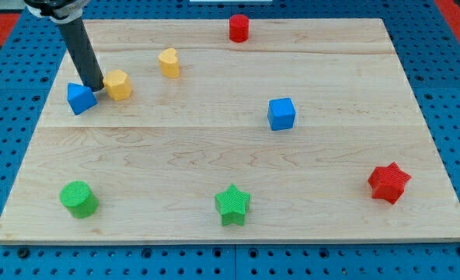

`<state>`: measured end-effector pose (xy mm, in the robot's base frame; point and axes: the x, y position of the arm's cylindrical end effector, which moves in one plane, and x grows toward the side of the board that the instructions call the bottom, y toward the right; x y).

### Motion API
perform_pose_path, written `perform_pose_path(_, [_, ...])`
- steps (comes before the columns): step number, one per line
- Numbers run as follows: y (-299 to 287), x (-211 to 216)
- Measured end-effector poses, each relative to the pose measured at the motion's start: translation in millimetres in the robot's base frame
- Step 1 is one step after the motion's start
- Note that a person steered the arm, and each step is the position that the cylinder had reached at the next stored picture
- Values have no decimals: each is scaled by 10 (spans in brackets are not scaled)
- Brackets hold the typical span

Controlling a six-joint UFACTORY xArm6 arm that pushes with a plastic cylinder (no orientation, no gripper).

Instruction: Move the blue triangle towards the yellow hexagon

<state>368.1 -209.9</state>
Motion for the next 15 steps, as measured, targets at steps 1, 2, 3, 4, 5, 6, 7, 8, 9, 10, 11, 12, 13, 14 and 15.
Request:
perform_pose_path(1, [494,74])
perform_pose_path(2, [743,74])
perform_pose_path(3, [523,79])
perform_pose_path(4, [330,248])
perform_pose_path(5, [609,601])
perform_pose_path(6, [444,835])
perform_pose_path(7, [-237,836])
perform_pose_path(8, [-929,802])
perform_pose_path(9, [-947,526])
perform_pose_path(10, [-885,412])
perform_pose_path(11, [-505,381])
perform_pose_path(12, [-469,192])
perform_pose_path(13, [-607,144])
perform_pose_path(14, [-372,192])
perform_pose_path(15, [10,162])
